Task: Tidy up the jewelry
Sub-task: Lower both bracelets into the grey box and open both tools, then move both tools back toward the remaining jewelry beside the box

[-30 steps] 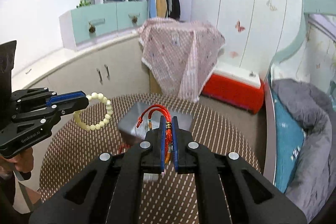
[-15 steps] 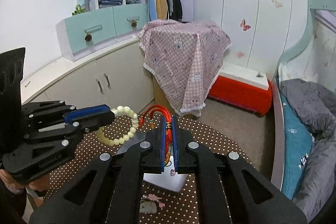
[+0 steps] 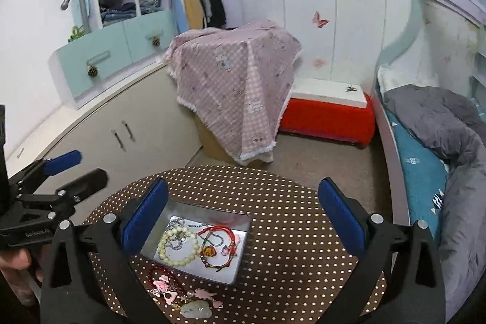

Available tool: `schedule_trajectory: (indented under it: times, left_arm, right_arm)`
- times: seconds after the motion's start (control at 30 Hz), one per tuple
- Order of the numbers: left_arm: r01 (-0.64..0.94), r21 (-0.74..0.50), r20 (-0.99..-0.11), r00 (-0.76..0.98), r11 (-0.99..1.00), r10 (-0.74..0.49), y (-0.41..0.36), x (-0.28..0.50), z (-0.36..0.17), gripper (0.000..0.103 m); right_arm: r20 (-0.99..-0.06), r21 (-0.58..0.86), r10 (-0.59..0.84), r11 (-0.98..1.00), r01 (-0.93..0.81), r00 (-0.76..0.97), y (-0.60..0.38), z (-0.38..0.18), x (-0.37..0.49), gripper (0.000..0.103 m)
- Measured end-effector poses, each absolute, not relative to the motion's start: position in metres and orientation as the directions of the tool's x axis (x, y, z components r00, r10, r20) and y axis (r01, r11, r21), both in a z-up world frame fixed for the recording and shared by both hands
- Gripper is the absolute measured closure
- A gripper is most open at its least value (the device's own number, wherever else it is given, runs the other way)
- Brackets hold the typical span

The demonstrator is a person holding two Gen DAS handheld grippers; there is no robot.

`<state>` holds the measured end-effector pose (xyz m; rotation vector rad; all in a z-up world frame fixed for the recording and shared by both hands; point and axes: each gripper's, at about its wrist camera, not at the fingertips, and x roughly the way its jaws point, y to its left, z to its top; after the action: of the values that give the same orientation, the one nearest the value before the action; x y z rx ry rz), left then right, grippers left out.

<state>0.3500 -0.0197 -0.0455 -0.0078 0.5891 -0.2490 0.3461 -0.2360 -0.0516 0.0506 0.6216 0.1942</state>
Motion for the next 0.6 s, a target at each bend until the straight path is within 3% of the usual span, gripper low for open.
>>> schedule_trajectory:
  times: [0.6]
  left_arm:
    - [0.166,0.004,-0.421,0.895,0.986,-0.149,-0.011,0.288,-0.005,0.008]
  right_arm:
    - [-0.482,0.121,0.189,0.982,-0.148,0.856,-0.235,-0.017,0.304,0.008]
